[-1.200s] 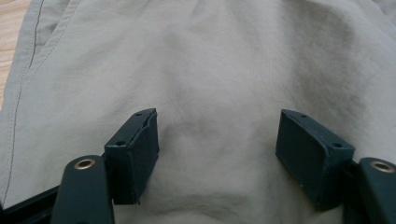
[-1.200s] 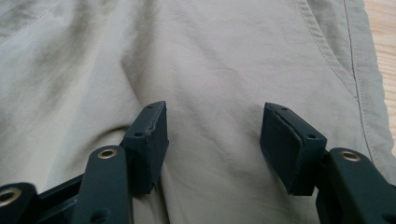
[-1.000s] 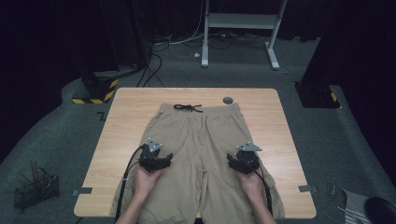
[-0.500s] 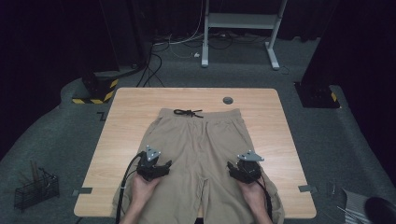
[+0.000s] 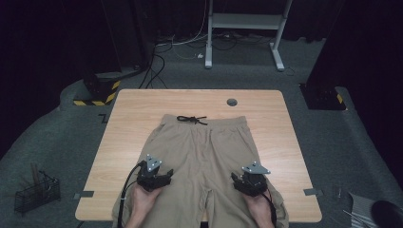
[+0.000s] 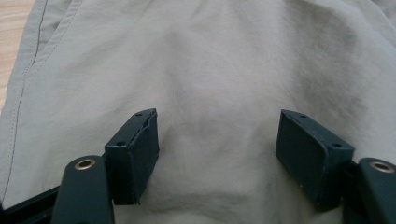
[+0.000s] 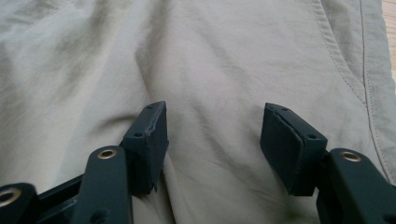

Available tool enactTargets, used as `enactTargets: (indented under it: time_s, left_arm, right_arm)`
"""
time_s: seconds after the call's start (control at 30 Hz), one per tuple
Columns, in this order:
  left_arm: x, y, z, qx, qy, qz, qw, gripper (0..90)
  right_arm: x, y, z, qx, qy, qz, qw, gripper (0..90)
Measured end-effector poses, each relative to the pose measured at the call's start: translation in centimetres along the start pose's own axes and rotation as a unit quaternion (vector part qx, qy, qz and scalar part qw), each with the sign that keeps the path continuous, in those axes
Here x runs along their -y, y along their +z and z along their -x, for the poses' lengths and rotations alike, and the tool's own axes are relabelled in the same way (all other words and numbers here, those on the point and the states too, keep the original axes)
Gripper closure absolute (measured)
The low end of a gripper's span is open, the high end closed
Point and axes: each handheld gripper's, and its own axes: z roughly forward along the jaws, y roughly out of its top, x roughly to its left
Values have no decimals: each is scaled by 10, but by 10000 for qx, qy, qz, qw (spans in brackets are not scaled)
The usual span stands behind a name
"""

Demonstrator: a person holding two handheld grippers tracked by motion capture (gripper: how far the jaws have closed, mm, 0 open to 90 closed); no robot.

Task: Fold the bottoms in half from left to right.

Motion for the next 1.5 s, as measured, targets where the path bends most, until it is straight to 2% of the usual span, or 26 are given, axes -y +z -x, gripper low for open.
enactTargets:
  time_s: [0.5,0.67,0.73,0.87,0.97,1.0,1.03,1.1,1.17,1.2,1.23,1.27,1.3,1.4,1.5]
  left_arm:
    - [17,-19,8,6,-12,-15,10000,283]
    - [19,-22,9,82,25,-39,10000,279]
    - [12,-22,5,102,1,-92,9999,270]
    - [-10,-22,-3,200,-3,101,9997,270]
    - [-28,-14,-12,193,-6,188,9996,274]
    - [-28,-14,-12,193,-6,188,9996,276]
    - [-35,-8,-16,200,-62,176,9996,276]
    - [-48,6,-24,146,-154,181,9996,285]
    - [-52,12,-26,91,-130,161,9997,288]
    - [-56,18,-27,89,-135,152,9998,291]
    - [-58,22,-27,86,-120,136,9998,291]
    - [-62,31,-28,81,-103,115,9998,294]
    - [-62,31,-28,81,-103,115,9998,297]
    - [-65,47,-28,88,-66,-43,9999,296]
    - [-64,52,-28,72,-39,-108,9999,296]
  right_arm:
    - [12,-14,-5,-98,-83,-2,9999,415]
    - [13,-16,-6,-134,-86,-59,9999,418]
    - [6,-17,-2,-160,-74,67,9998,419]
    - [-16,-16,4,-194,-74,306,9993,418]
    - [-33,-5,11,-183,-33,305,9994,418]
    - [-39,0,13,-172,-8,262,9995,416]
    - [-39,0,13,-172,-8,262,9995,416]
    - [-51,16,17,-110,5,188,9998,416]
    - [-53,19,18,-96,4,160,9998,416]
    - [-58,31,20,-69,84,82,9999,416]
    - [-58,31,20,-69,84,82,9999,416]
    - [-61,39,20,-35,89,32,9999,416]
    - [-61,39,20,-35,89,32,9999,416]
    - [-64,49,19,21,45,-48,10000,418]
    - [-64,53,19,31,52,-87,9999,418]
